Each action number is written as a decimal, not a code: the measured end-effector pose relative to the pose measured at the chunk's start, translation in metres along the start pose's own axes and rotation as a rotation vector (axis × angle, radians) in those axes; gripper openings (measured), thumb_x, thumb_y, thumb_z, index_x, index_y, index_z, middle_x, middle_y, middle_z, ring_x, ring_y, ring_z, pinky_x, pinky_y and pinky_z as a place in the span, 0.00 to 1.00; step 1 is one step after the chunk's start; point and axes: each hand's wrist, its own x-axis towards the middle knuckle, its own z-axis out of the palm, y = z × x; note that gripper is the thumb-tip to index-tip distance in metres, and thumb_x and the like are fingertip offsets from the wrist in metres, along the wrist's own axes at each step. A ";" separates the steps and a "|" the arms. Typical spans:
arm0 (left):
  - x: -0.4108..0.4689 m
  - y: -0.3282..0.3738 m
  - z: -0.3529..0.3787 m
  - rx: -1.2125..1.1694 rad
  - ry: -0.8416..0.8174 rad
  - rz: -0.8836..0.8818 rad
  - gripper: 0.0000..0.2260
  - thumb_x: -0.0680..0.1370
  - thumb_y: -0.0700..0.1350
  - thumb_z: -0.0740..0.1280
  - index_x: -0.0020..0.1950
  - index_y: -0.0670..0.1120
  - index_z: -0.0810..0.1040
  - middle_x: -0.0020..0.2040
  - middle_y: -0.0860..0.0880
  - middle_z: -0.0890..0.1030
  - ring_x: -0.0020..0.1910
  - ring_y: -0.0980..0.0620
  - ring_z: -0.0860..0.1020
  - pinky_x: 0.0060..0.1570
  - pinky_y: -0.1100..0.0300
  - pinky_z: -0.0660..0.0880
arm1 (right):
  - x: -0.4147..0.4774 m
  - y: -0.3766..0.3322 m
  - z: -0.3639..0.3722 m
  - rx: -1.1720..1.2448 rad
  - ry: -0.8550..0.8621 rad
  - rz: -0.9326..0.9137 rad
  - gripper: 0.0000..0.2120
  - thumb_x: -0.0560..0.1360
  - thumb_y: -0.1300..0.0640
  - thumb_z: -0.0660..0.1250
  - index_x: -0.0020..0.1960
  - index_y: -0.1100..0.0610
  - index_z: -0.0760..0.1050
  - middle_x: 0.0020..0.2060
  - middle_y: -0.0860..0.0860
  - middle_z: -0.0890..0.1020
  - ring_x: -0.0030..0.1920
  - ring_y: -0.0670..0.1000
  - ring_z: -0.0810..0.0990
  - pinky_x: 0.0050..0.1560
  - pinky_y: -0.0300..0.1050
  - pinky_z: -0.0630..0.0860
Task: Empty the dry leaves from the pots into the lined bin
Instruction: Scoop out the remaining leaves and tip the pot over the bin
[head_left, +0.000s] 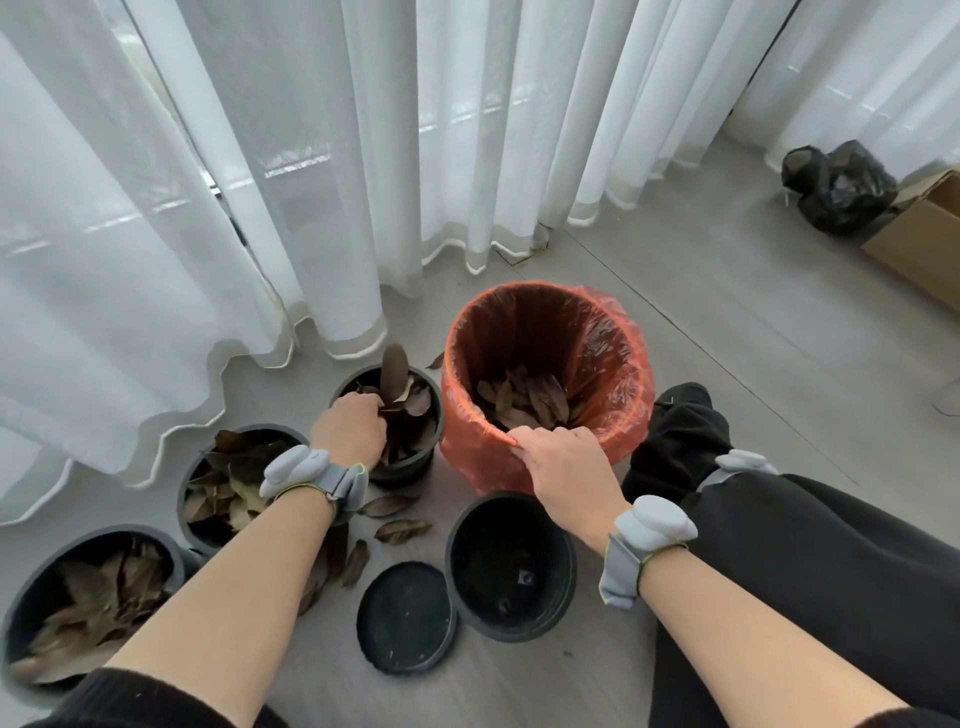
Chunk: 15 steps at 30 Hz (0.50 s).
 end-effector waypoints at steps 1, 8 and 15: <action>-0.004 -0.001 -0.007 0.014 0.019 -0.007 0.13 0.79 0.43 0.58 0.59 0.50 0.79 0.55 0.46 0.80 0.52 0.43 0.78 0.48 0.53 0.75 | 0.000 -0.002 -0.002 -0.012 -0.005 -0.007 0.15 0.84 0.50 0.46 0.60 0.46 0.71 0.47 0.46 0.81 0.47 0.53 0.78 0.48 0.47 0.67; -0.019 0.003 -0.035 0.116 0.083 -0.152 0.13 0.82 0.49 0.56 0.57 0.56 0.79 0.54 0.50 0.81 0.54 0.46 0.79 0.45 0.58 0.70 | -0.001 -0.005 -0.005 -0.059 -0.025 -0.005 0.13 0.84 0.50 0.46 0.59 0.47 0.69 0.49 0.47 0.81 0.49 0.54 0.78 0.49 0.48 0.66; -0.026 -0.003 -0.042 -0.010 0.150 0.004 0.14 0.82 0.53 0.54 0.55 0.51 0.78 0.54 0.49 0.78 0.53 0.44 0.77 0.48 0.51 0.73 | -0.006 -0.004 -0.004 -0.039 -0.005 0.001 0.12 0.84 0.51 0.49 0.58 0.47 0.71 0.46 0.47 0.81 0.47 0.55 0.78 0.49 0.49 0.66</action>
